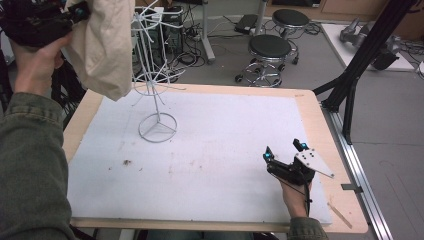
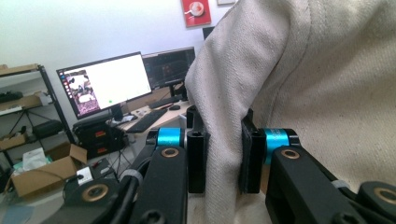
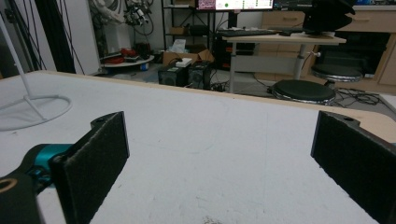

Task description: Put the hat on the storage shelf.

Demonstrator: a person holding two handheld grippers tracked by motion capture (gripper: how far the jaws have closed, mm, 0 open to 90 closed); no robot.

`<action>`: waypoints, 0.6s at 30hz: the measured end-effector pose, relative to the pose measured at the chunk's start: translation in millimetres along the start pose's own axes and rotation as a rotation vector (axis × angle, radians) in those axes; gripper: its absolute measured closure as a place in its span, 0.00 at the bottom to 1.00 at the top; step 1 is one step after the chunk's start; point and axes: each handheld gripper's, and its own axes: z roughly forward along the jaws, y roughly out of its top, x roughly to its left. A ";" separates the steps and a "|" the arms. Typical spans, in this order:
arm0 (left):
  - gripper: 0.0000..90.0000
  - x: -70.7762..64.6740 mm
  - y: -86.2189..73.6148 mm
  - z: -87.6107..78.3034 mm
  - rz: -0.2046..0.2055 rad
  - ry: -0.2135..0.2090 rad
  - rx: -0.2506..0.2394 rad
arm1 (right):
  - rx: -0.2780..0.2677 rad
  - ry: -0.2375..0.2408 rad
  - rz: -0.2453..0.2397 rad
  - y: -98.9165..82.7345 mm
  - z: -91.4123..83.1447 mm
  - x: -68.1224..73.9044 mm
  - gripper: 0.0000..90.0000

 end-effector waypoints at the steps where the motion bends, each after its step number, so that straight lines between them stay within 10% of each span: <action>1: 0.85 0.0 0.1 0.5 0.001 0.002 0.000 | 0.002 0.000 -0.001 -0.2 0.6 0.2 0.04; 18: 0.84 3.1 -1.2 3.4 -0.032 0.036 -0.017 | 0.001 0.000 -0.004 -0.2 1.0 0.1 0.04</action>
